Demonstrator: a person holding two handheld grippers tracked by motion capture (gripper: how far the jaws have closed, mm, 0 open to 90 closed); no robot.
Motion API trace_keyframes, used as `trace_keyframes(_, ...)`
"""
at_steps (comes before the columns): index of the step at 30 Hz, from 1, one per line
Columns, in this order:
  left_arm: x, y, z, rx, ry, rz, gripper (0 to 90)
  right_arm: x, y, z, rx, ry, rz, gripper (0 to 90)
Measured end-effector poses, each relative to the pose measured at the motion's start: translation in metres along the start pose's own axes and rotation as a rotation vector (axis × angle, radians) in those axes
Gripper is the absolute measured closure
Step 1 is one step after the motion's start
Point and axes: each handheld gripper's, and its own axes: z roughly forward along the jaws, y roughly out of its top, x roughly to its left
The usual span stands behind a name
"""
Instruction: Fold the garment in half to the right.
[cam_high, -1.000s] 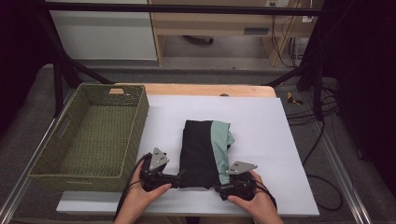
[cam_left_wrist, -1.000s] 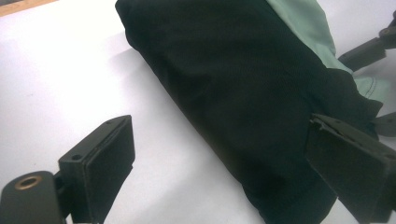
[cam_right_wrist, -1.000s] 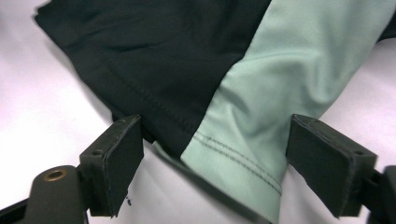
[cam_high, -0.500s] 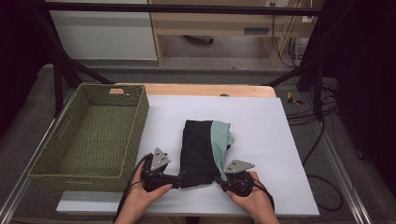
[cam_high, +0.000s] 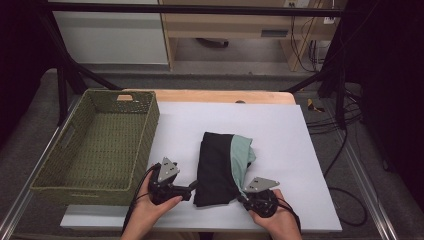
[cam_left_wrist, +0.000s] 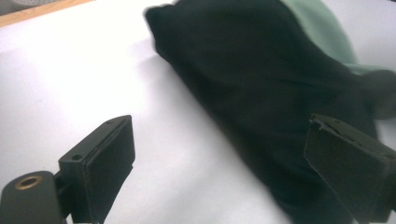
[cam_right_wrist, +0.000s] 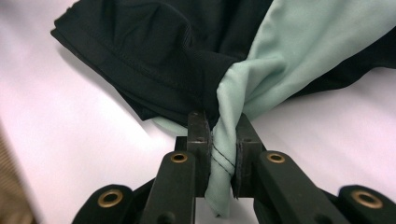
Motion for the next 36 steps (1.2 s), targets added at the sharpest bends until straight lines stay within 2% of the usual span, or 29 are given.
trace_keyframes(4,-0.002,0.005,0.004,-0.005,-0.013,-0.004,9.0,0.000,-0.015,-0.017,0.017,0.012,-0.004,81.4)
trace_keyframes(6,-0.002,0.009,0.010,-0.008,-0.002,-0.005,9.2,-0.002,-0.023,-0.022,0.008,0.010,0.010,81.3)
trace_keyframes(9,0.002,0.021,0.024,-0.020,0.016,-0.021,9.6,-0.004,-0.025,-0.021,0.002,0.010,0.025,80.9)
trace_keyframes(13,0.010,0.040,0.041,-0.031,0.045,-0.039,9.7,-0.001,-0.023,-0.020,0.013,-0.007,0.011,80.5)
trace_keyframes(17,0.018,0.052,0.055,-0.023,0.060,-0.041,9.7,-0.004,-0.025,-0.019,0.006,0.007,0.032,80.2)
trace_keyframes(19,0.022,0.056,0.061,-0.016,0.060,-0.037,10.1,-0.003,-0.025,-0.019,0.008,0.000,0.021,80.2)
trace_keyframes(21,0.024,0.059,0.064,-0.008,0.079,-0.030,11.2,-0.002,-0.025,-0.019,0.007,-0.006,0.014,80.2)
trace_keyframes(24,0.021,0.057,0.065,0.002,0.061,-0.041,13.2,0.000,-0.025,-0.019,0.009,-0.014,0.011,80.2)
trace_keyframes(29,0.010,0.047,0.070,0.032,0.023,-0.033,15.3,-0.001,-0.024,-0.019,0.010,-0.012,0.012,80.1)
trace_keyframes(31,0.006,0.039,0.072,0.057,0.009,-0.016,16.0,0.000,-0.024,-0.019,0.010,-0.015,0.006,80.1)
trace_keyframes(36,-0.001,0.022,0.077,0.085,-0.033,-0.021,23.4,-0.001,-0.025,-0.019,0.008,-0.011,0.010,80.1)
